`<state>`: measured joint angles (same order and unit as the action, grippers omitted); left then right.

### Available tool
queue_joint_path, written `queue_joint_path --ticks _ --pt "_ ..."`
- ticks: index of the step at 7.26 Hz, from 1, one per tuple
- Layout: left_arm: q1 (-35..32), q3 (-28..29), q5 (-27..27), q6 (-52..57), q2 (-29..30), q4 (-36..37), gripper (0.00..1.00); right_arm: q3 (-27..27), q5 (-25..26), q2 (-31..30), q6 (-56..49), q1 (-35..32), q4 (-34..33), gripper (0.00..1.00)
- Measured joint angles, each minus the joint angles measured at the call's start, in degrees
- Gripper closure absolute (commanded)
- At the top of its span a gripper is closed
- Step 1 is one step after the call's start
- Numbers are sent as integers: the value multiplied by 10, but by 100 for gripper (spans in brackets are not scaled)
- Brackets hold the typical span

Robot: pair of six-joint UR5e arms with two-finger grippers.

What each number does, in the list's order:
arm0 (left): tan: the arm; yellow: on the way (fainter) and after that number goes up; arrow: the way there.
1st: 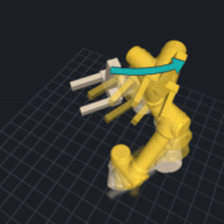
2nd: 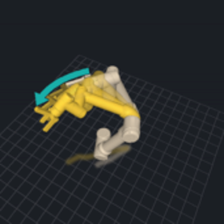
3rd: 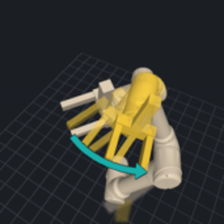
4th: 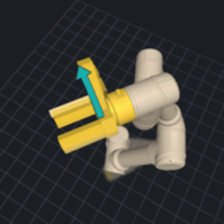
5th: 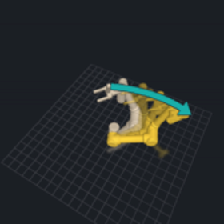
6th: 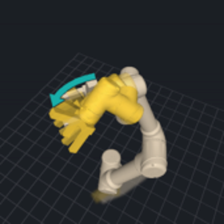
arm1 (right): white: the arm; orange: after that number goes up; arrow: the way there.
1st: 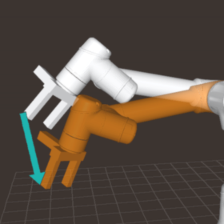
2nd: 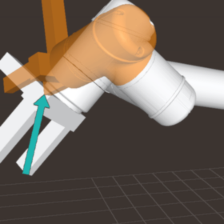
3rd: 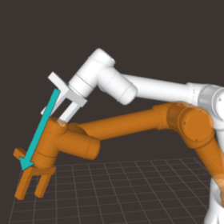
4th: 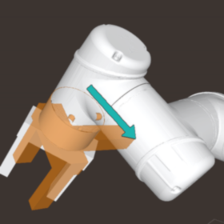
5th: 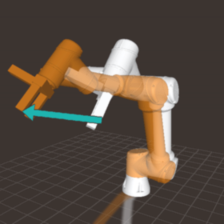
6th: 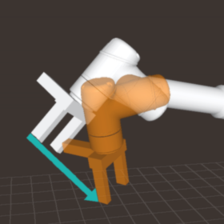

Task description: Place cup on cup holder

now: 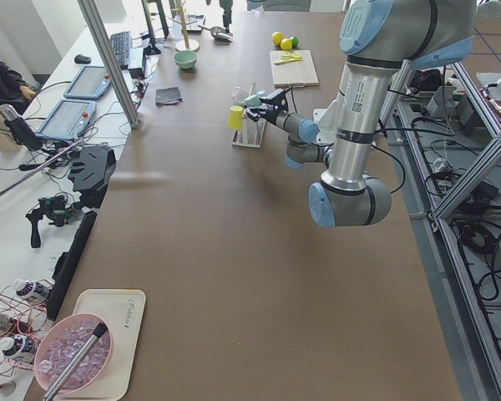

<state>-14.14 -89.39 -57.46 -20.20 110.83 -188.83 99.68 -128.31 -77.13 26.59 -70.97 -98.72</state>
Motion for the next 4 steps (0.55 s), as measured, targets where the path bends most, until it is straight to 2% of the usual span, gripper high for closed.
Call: queue_joint_path --ticks 4 --pt "-5 11 -12 10 -11 -31 2 -21 -2 -82 -185 -106 4 0"
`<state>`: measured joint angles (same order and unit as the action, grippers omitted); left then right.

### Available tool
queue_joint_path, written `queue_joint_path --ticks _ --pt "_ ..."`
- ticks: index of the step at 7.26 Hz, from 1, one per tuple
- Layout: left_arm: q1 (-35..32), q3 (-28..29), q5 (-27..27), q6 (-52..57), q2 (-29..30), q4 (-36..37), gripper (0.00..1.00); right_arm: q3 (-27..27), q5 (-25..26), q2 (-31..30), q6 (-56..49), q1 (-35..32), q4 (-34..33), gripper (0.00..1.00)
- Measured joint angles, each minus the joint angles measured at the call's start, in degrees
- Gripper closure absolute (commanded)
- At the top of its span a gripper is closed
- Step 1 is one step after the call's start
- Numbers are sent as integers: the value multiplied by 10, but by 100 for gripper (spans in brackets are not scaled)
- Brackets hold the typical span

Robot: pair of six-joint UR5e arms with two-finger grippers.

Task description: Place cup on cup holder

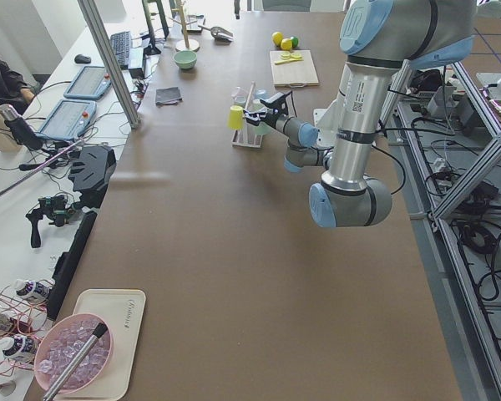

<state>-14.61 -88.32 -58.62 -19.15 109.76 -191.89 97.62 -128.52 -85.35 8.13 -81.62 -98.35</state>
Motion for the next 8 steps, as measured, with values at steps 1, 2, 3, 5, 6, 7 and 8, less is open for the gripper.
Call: queue_joint_path --ticks 1,2,3,5,6,7,8 --pt "-18 -4 -33 0 -6 5 2 -15 -4 -7 -41 -25 0 0" --pt "-47 -16 -80 -3 -9 30 2 -27 -6 -19 -74 -44 9 0" --pt "-76 -39 -124 -6 -10 74 2 -37 -7 -38 -95 -58 34 0" --pt "-154 -81 -244 -15 -11 174 2 -47 -11 -67 -107 -72 71 0" --pt "-215 -88 -342 -29 -11 227 2 -48 -11 -72 -108 -75 76 0" --pt "-276 -88 -447 -38 -11 279 2 -48 -11 -74 -108 -76 77 0" --pt "-328 -88 -532 -41 -11 329 2 -48 -12 -75 -108 -78 78 0"
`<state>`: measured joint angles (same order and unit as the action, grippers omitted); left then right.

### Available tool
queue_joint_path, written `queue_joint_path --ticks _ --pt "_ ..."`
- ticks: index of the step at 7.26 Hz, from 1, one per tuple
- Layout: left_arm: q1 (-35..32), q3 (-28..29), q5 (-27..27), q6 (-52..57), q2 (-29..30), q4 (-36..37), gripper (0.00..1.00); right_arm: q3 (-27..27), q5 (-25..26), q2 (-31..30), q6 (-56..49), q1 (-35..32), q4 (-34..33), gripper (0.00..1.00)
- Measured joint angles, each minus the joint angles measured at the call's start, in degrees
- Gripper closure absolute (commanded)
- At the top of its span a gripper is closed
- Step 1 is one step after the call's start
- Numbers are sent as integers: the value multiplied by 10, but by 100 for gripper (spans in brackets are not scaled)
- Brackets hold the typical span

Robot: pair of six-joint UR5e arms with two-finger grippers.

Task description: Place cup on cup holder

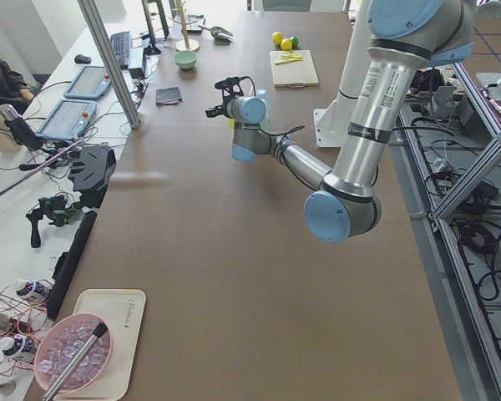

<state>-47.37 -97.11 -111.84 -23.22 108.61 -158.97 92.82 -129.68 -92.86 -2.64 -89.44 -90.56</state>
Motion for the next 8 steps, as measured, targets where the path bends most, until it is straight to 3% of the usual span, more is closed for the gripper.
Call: queue_joint_path --ticks 2,4,6,8 --pt "-97 1 -145 3 0 143 2 0 0 -1 0 -4 0 0" --pt "-169 4 -210 8 -4 317 2 1 0 -1 0 -6 1 0" --pt "-220 16 -210 24 -26 505 2 1 0 -1 1 -7 1 0" --pt "-246 52 -152 89 -34 669 2 1 0 -1 1 -8 1 0"
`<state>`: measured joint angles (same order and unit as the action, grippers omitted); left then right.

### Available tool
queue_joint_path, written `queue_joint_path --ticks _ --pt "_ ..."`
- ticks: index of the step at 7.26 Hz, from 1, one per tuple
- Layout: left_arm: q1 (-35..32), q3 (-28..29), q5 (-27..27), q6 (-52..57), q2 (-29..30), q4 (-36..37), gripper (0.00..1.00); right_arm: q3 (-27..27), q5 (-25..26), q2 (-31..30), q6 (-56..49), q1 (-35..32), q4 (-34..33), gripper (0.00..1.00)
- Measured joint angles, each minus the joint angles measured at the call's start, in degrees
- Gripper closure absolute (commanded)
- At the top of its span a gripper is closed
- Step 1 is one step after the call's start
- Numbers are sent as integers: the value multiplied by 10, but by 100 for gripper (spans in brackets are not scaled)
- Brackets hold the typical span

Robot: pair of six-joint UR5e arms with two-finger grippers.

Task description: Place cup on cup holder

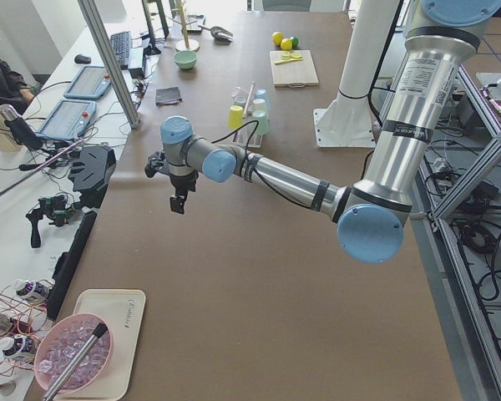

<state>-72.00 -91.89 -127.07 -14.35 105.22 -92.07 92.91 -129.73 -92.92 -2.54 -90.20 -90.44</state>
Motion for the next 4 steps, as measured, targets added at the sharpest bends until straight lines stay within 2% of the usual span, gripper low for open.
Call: queue_joint_path --ticks 2,4 --pt "-30 87 41 30 -4 39 2 0 0 0 0 0 0 0" --pt "-75 142 47 78 -22 29 2 0 0 0 0 0 0 0"
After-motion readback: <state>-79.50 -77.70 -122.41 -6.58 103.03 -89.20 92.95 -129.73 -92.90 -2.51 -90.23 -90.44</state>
